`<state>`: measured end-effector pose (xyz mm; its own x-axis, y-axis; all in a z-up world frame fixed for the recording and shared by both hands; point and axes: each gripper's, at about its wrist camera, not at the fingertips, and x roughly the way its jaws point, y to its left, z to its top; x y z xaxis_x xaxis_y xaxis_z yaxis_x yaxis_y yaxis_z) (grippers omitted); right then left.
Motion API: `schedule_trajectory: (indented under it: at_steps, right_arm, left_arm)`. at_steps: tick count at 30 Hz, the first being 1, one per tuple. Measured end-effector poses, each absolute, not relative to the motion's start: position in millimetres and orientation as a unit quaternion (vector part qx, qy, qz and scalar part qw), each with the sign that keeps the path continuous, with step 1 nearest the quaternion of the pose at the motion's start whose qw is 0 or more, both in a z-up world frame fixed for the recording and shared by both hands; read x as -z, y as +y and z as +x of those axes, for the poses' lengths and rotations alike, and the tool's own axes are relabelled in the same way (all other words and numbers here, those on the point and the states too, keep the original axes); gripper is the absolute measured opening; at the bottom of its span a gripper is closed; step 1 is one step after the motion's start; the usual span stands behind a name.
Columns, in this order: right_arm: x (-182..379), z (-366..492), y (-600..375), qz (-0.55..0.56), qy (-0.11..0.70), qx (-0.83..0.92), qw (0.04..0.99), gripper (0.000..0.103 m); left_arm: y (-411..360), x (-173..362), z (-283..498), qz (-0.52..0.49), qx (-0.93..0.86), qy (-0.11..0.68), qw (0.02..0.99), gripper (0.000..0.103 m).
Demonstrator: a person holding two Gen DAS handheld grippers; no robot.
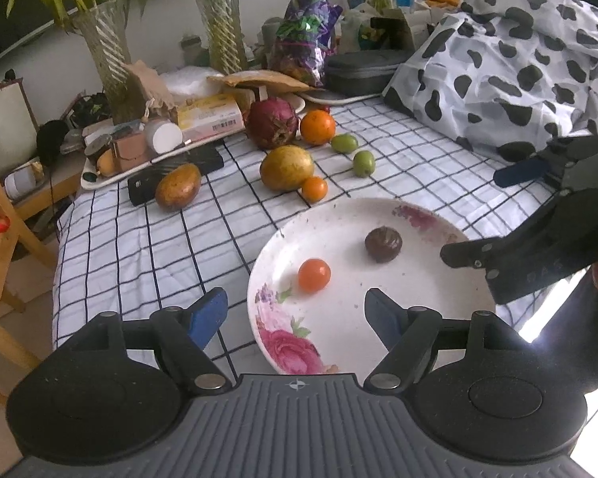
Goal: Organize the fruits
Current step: 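Lift both open tools away from the plate toward the remaining fruits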
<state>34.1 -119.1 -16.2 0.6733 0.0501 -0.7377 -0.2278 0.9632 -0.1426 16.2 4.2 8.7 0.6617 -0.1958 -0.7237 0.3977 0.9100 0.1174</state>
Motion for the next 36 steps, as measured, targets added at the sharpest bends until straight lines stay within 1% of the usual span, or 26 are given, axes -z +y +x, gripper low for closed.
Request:
schedule_trajectory:
  at_steps: [14, 26, 36]
  right_arm:
    - [9.4, 39.6, -130.7, -0.091, 0.377, -0.049, 0.921, 0.103]
    - [5.9, 59.2, -129.7, -0.100, 0.355, -0.042, 0.928, 0.103]
    - [11.2, 84.3, -138.5, -0.097, 0.362, -0.033, 0.927, 0.103]
  left_arm:
    - [17.9, -20.5, 27.0, 0.110, 0.133, 0.343, 0.924, 0.075]
    - [26.1, -19.0, 49.7, 0.115, 0.119, 0.341, 0.925, 0.075]
    - [31.0, -14.8, 77.5, 0.119, 0.117, 0.344, 0.924, 0.075]
